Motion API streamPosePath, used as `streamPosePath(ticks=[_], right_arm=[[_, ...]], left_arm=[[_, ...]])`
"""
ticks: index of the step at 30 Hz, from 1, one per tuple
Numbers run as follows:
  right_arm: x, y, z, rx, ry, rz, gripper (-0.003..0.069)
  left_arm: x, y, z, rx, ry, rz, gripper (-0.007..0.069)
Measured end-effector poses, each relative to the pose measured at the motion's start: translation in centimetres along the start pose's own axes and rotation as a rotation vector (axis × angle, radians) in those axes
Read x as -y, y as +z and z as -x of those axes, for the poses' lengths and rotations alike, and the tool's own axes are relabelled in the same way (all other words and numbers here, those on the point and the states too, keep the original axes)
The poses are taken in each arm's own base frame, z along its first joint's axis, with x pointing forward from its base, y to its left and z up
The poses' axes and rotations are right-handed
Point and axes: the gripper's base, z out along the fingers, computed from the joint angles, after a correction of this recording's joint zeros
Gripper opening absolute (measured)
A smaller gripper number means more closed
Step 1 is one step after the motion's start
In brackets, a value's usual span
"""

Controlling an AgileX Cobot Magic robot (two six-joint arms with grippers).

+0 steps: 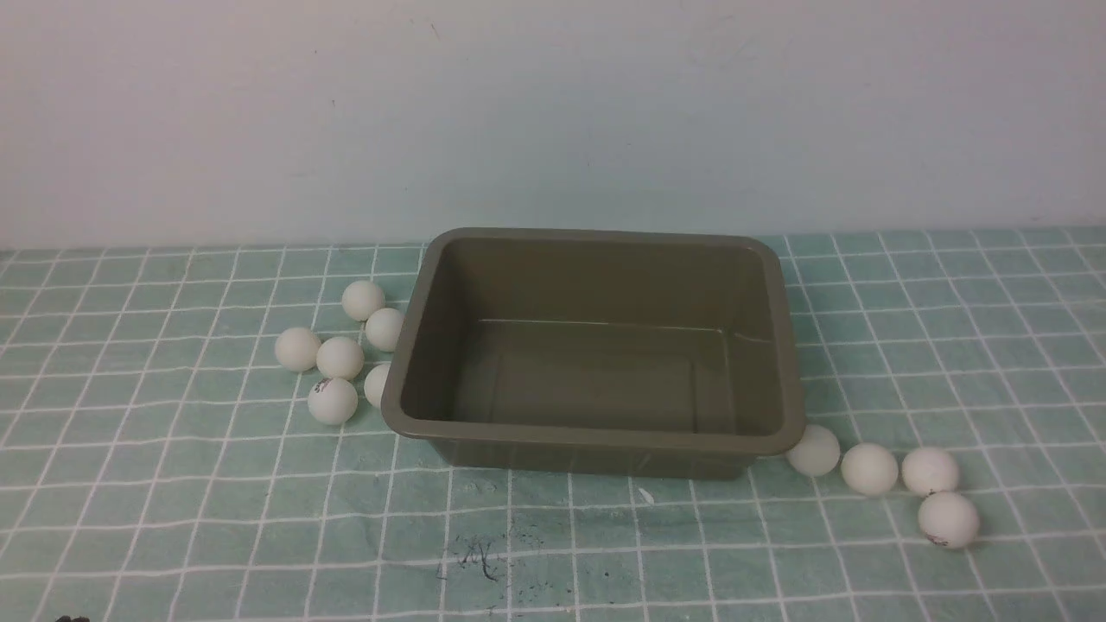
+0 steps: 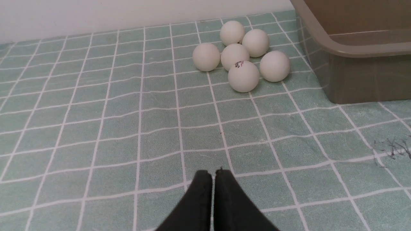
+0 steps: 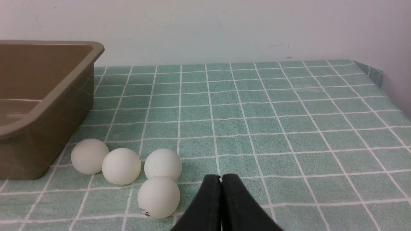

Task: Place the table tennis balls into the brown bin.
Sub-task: 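Reach for and grasp a ping pong ball on the table beside the basket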

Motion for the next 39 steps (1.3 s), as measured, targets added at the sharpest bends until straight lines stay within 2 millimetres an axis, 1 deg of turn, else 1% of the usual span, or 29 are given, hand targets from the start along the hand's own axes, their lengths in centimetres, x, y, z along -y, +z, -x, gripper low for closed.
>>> streamPosePath(ticks=[25, 29, 30, 33, 34, 35, 37, 39], right_arm=[[0.0, 0.0, 0.0, 0.000, 0.000, 0.000, -0.0015], [0.0, 0.0, 0.0, 0.000, 0.000, 0.000, -0.0015], [0.0, 0.0, 0.0, 0.000, 0.000, 0.000, -0.0015], [0.0, 0.0, 0.0, 0.000, 0.000, 0.000, -0.0015], [0.0, 0.0, 0.0, 0.000, 0.000, 0.000, -0.0015], [0.0, 0.0, 0.0, 0.000, 0.000, 0.000, -0.0015], [0.0, 0.0, 0.0, 0.000, 0.000, 0.000, -0.0015], [0.0, 0.0, 0.0, 0.000, -0.001, 0.000, -0.0015]], left_arm=[[0.0, 0.0, 0.0, 0.000, 0.001, 0.000, -0.0005], [-0.1, 0.0, 0.1, 0.019, 0.063, 0.015, -0.0005], [-0.1, 0.1, 0.3, 0.043, 0.051, 0.014, -0.0005], [0.1, 0.0, 1.2, 0.147, -0.110, -0.015, -0.0005], [0.1, -0.1, 1.7, 0.211, -0.200, -0.029, -0.0005], [0.1, -0.2, 2.0, 0.239, -0.233, -0.034, -0.0005], [-0.1, -0.5, 2.9, 0.346, -0.335, -0.044, -0.0005], [-0.4, -0.8, 3.7, 0.448, -0.395, -0.041, -0.0005]])
